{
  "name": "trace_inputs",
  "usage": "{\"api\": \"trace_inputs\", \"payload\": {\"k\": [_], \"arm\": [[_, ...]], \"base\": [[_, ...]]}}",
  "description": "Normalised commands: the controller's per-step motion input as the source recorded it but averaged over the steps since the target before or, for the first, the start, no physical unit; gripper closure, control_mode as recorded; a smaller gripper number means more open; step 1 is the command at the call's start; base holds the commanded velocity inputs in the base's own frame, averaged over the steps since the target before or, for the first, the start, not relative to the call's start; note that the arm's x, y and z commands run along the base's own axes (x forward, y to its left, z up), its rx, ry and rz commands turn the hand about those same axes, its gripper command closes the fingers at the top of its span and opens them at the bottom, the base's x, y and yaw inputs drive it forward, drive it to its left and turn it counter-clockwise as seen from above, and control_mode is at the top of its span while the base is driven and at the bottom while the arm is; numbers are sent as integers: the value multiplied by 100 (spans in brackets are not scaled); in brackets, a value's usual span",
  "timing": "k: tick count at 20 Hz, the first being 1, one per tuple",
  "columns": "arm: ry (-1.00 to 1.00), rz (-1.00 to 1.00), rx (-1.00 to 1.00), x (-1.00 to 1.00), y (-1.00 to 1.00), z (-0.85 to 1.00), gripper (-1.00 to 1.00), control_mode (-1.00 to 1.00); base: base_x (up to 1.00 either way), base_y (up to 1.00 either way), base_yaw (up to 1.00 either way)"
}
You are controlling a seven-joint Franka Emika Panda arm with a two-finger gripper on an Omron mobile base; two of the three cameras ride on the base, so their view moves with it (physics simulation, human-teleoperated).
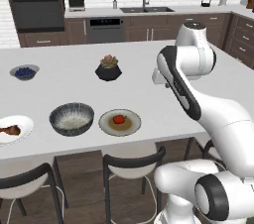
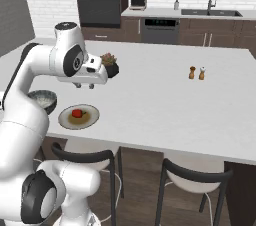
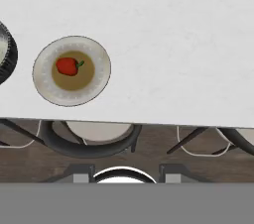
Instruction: Pick the chicken drumstick and bell pepper from their plates and place them in the bowl. Then put the bowl in the fridge.
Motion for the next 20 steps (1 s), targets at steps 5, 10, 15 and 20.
{"api": "trace_inputs", "payload": {"k": [5,10,15,20], "arm": [[-2,0,0,-36,2,-2,-100,-100],[-5,4,0,-43,79,-34,-100,-100],[0,12,0,1,62,-38,-100,-100],[3,17,0,13,12,-29,-100,-100]], "base": [[0,0,0],[0,0,0],[0,0,0],[0,0,0]]}}
